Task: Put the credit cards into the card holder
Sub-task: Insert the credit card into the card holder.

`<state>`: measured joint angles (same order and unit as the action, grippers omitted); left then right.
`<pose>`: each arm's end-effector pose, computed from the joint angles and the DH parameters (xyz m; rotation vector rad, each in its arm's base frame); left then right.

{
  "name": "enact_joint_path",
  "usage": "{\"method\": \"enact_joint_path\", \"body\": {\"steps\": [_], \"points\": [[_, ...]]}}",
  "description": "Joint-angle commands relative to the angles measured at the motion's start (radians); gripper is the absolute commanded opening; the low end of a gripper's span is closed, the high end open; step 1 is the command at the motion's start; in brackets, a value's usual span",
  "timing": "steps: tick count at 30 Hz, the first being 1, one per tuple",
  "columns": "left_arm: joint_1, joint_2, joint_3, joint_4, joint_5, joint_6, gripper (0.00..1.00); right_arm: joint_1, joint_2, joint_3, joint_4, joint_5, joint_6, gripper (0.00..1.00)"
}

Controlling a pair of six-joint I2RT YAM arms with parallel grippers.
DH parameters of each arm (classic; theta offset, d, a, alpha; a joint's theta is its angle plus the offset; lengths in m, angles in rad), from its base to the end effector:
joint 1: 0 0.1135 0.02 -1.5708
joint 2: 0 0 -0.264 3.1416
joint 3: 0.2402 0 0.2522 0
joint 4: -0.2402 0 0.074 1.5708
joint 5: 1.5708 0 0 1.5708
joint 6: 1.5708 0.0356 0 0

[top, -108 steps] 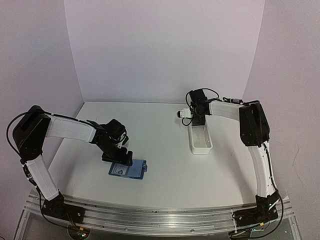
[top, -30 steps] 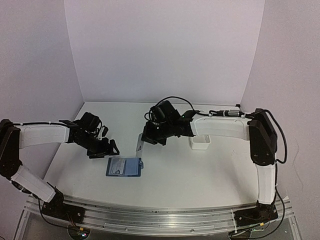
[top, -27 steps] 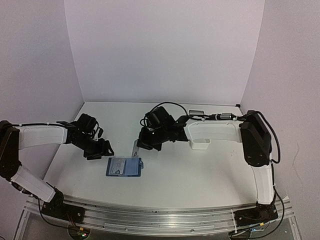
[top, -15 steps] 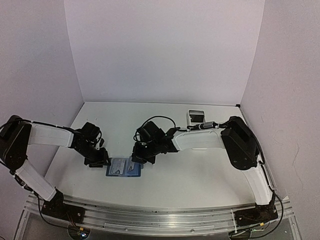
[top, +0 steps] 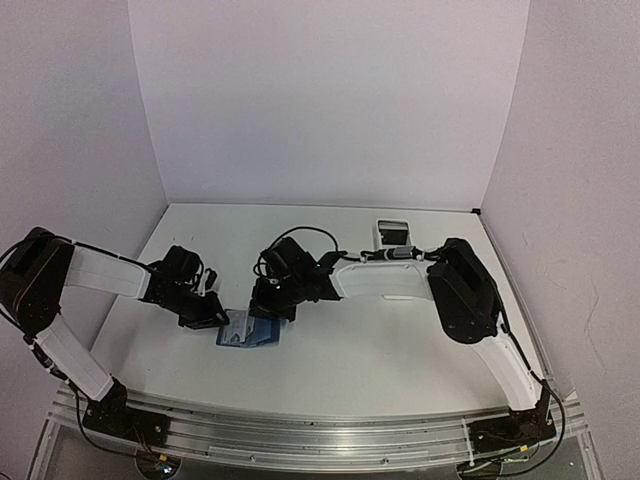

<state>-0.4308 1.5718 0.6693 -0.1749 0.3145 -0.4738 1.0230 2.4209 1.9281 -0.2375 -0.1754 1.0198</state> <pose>0.2409 -0.1229 0.1274 0.0507 2.7525 -0.6950 0.2779 0.4675 0.1519 -0.1072 2.6215 1.1195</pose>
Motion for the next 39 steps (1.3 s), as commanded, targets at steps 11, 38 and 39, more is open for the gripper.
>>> {"method": "enact_joint_path", "body": {"steps": [11,38,39], "points": [[0.024,0.007,0.035,-0.206,-0.016,0.057,0.34,0.019,-0.121,-0.044,-0.027,0.105,-0.095,0.00],[0.109,-0.423,-0.096,0.431,0.752,-0.077,0.97,-0.027,-0.484,-0.503,0.711,-0.128,-0.415,0.00],[0.108,-0.412,-0.091,0.448,0.758,-0.085,0.96,-0.024,-0.480,-0.507,0.742,-0.142,-0.415,0.00]]}}
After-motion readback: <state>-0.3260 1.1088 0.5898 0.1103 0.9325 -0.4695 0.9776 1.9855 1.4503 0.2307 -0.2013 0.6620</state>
